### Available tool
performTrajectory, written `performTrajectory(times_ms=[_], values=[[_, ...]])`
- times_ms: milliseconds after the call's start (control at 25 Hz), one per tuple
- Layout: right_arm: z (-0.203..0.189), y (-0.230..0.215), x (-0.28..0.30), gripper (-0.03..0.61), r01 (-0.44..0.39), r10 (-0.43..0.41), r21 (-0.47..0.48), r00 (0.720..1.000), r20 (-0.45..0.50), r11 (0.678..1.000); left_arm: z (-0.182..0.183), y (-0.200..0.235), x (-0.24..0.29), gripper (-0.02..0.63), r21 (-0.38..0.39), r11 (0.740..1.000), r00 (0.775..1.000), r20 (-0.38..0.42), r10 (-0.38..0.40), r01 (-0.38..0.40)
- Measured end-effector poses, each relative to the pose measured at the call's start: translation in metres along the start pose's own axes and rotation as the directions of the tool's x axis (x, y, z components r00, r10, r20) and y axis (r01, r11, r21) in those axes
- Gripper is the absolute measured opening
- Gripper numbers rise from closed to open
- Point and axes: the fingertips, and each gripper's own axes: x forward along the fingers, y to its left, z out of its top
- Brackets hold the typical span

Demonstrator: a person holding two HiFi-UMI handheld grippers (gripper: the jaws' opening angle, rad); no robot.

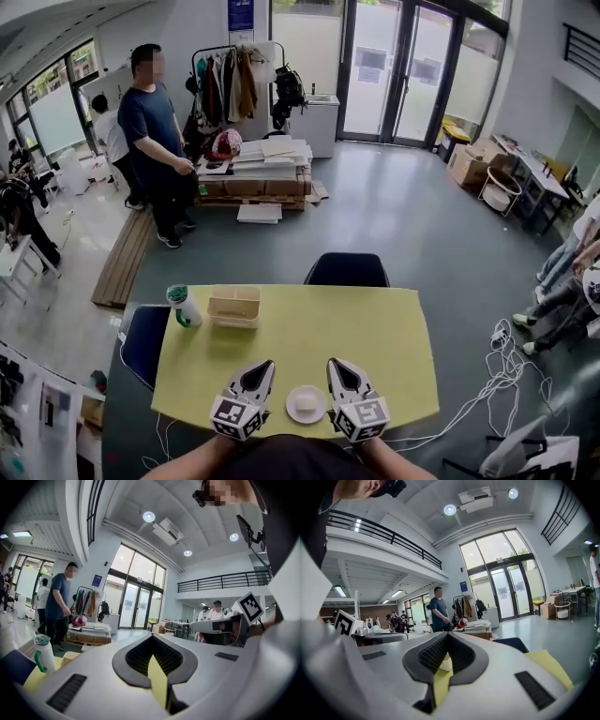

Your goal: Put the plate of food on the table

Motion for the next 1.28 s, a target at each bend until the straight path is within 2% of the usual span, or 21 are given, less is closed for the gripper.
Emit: performTrajectory(times_ms=[440,720,1280], values=[[0.002,0.009,-0.012,0.012,-0.006,0.006,-0.033,1.0,-0.009,0.999,0.005,-0.006,-0.009,0.009,0.003,1.0,1.0,-0.02,0.0,0.0],[-0.006,0.007,-0.022,0.011,0.004,-0.005,-0.006,1.0,-0.029,1.0,0.006,-0.016,-0.014,0.009,0.003,1.0,1.0,-0.02,-0.01,0.01],[-0.013,0.005,-0.03,0.011,0.015,-0.016,-0.018,0.999,-0.052,1.0,0.004,-0.023,-0.014,0.009,-0.013,1.0,1.0,-0.019,-0.006,0.006]])
